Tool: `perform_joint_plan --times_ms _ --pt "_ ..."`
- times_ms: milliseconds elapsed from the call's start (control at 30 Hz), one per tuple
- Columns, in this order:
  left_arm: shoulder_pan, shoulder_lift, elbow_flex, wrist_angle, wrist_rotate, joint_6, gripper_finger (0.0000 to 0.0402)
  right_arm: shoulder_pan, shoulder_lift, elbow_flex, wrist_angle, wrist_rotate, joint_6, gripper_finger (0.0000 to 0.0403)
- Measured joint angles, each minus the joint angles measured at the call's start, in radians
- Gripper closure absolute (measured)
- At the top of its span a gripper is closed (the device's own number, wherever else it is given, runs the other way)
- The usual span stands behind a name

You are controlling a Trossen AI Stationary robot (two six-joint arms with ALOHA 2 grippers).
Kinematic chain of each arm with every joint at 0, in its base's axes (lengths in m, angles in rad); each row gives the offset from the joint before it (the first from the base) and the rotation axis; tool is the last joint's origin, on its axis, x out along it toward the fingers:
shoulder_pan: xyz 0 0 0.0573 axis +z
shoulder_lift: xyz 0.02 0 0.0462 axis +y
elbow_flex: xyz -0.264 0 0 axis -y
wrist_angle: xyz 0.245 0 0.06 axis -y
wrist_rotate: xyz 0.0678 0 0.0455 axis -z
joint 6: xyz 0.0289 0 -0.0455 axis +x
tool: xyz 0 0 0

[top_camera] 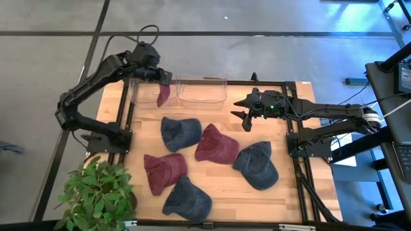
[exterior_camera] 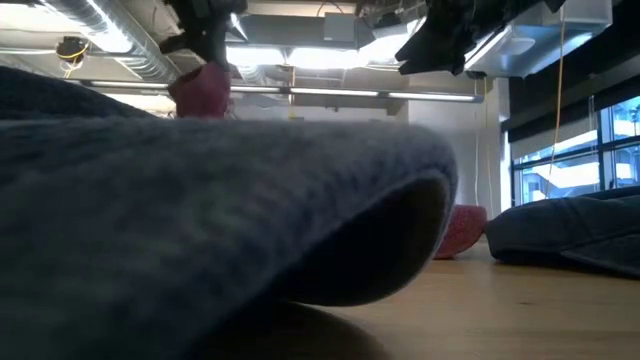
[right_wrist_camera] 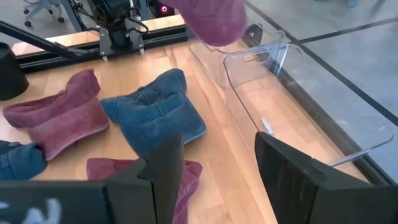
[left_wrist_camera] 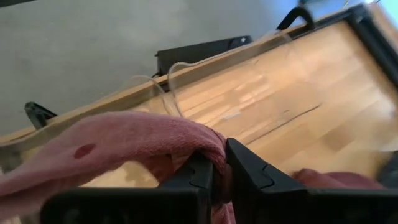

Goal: Pick & Place hat
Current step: Put the top dark red cap into the left transparent bin

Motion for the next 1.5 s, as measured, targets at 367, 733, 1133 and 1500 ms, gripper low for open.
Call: perform_joint_plan --times_ms 367,733,1133,1500 --pt "0.016 0.107 0.0 -0.024 -0.096 0.088 0.0379 0.0 0.022 0.0 -0.001 0.0 0.003 0.0205" --pt "-0.051 0.113 0.0 -0.276 -0.348 -0.003 0.0379 0.0 0.022 0.0 0.0 0.0 -0.002 0.0205" --pt "-0.063 0.116 0.0 -0.455 -0.442 -0.143 0.0379 0.0 0.021 0.0 -0.009 0.0 -0.008 0.0205" --pt "-0.059 0.188 0.0 -0.503 -0.478 -0.258 0.0379 0.0 0.021 0.0 -0.022 0.0 -0.031 0.0205"
